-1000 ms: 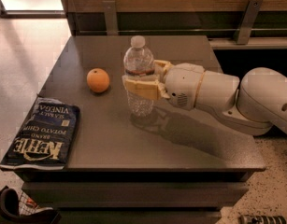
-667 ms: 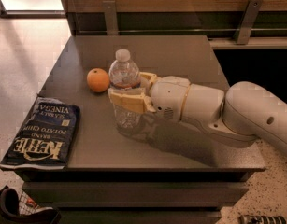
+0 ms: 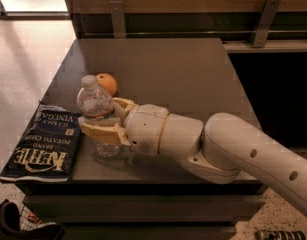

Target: Move water bottle near blue chip bag

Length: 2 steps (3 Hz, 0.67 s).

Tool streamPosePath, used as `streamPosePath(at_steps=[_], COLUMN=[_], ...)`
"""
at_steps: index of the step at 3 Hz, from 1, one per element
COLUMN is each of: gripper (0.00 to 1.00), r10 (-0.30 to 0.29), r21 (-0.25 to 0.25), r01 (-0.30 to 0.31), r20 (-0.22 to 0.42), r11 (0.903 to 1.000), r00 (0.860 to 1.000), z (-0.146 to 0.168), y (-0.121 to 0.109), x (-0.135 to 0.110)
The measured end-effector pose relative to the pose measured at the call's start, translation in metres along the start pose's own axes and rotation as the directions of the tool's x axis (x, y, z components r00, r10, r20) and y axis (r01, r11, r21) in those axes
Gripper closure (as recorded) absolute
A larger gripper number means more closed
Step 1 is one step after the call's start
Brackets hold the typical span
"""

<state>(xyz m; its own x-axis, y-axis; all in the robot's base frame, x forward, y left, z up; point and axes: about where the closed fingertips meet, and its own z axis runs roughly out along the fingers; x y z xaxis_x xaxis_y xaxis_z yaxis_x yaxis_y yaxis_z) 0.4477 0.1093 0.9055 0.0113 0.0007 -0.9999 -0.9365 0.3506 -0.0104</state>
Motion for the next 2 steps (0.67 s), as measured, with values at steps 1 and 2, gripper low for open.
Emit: streamPosePath(at_steps=[1,2], gripper=[0.97,0.66], r10=[0.000,0.000], r21=[0.000,-0.001], r01=[0.000,0.000], r20=[0.000,0.000], r11=[1.0000,1.0000], r00=[1.000,1.000], z=[0.0001,0.0004], y=[0.0000,0.0004], x=[-0.0020,-0.0022])
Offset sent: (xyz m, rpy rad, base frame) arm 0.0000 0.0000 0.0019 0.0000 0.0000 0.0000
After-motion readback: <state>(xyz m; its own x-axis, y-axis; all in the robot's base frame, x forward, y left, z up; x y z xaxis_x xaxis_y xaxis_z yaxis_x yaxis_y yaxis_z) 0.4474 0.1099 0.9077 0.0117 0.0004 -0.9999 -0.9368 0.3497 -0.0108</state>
